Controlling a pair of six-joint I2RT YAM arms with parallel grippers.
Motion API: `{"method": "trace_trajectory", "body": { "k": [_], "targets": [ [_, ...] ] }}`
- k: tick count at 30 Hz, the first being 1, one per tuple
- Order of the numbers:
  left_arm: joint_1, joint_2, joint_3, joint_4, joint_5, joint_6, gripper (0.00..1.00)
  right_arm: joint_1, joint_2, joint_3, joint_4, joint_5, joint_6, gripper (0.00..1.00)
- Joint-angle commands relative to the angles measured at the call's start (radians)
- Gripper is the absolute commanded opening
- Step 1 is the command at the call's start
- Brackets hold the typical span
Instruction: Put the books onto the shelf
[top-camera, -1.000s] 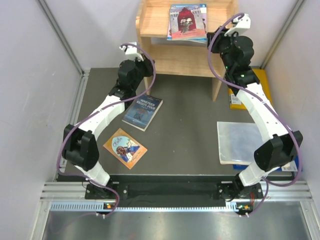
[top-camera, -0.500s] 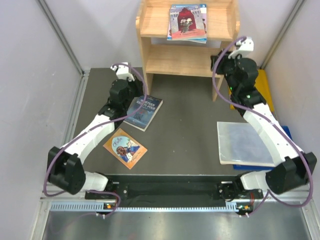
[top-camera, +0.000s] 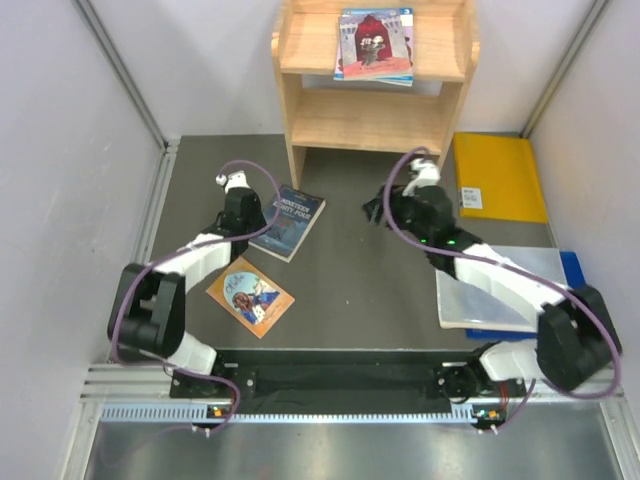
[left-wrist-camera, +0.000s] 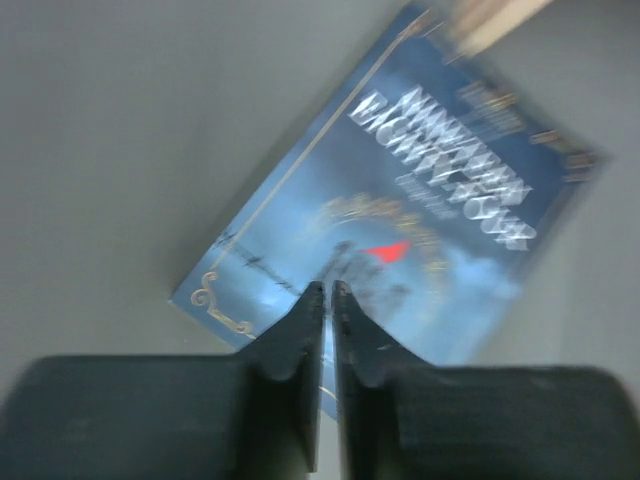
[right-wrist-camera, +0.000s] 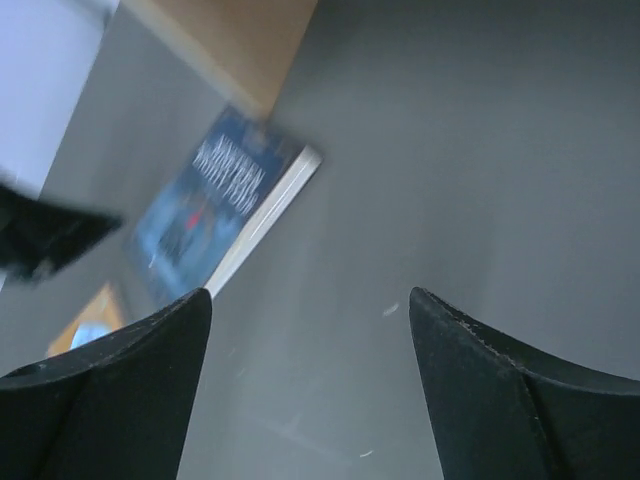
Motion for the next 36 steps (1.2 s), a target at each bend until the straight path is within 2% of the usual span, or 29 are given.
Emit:
{"method": "trace_trajectory", "body": {
  "k": [1,10,14,19,27,31,36],
  "targets": [
    [0.033,0.089,0.067,-0.032,0.023,-0.032,0.0,0.114,0.165,0.006,0.16,-0.091,0.121,0.81],
    [0.082,0.264,0.184,-0.084,0.05,-0.001,0.0,0.129,0.593,0.13,0.439,-0.358,0.385,0.84],
    [0.087,0.334,0.236,-0.133,0.092,0.008,0.0,0.135,0.724,0.213,0.518,-0.399,0.459,0.85],
    [0.088,0.391,0.245,-0.138,0.147,0.005,0.0,0.15,0.846,0.337,0.527,-0.399,0.511,0.84],
    [0.088,0.396,0.215,-0.112,0.181,0.005,0.0,0.176,0.922,0.469,0.493,-0.386,0.519,0.79],
    [0.088,0.408,0.216,-0.112,0.222,0.01,0.0,0.19,0.884,0.471,0.518,-0.369,0.494,0.74],
    [0.088,0.425,0.216,-0.103,0.256,0.005,0.0,0.213,0.865,0.5,0.485,-0.337,0.439,0.73]
  ]
}}
